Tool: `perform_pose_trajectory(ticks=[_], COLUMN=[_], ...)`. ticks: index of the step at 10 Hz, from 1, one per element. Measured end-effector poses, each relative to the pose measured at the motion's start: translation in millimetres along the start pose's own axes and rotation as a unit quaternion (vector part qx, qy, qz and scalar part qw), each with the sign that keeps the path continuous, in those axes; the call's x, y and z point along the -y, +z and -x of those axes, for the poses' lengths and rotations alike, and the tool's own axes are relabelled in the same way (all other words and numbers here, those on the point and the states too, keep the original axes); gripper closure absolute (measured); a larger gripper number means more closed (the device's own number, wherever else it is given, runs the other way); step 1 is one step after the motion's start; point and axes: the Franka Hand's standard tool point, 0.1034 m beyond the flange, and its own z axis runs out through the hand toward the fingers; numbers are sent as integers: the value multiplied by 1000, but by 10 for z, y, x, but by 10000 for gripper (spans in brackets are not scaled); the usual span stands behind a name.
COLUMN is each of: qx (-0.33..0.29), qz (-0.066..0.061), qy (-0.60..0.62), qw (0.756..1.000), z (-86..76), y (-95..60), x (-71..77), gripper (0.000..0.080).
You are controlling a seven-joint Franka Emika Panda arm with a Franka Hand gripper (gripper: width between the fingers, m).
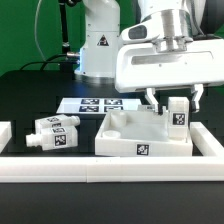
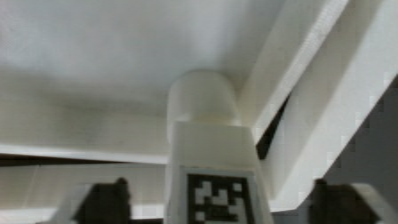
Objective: Assemble one leg
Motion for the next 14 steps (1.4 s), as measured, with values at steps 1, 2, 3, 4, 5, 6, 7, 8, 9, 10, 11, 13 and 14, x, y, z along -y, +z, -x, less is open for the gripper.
perform_pose_trajectory(ticks=[1, 2, 3, 4, 5, 6, 7, 8, 9, 10, 11, 13, 14], qx=[24, 47, 46, 74, 126, 160, 182, 187, 199, 212, 218, 220, 220], qz=[-10, -22, -25, -35, -53, -62, -66, -66, -56, -32, -13, -8, -8], qy=[1, 3, 5, 12, 20, 22, 22, 23, 27, 66, 73, 62, 62], qw=[1000, 999, 999, 997, 990, 985, 981, 980, 978, 975, 973, 974, 974], z=[-18, -120, -249, -234, -190, -209, -207, -212, -206, -222, -209, -180, -179], y=[-51, -189, -303, -327, -328, -335, -344, -340, -336, -350, -350, -327, -326], x=[26, 46, 24, 50, 127, 154, 162, 154, 125, 134, 144, 117, 117], gripper=[165, 165, 152, 152, 150, 150, 150, 150, 150, 150, 150, 150, 150])
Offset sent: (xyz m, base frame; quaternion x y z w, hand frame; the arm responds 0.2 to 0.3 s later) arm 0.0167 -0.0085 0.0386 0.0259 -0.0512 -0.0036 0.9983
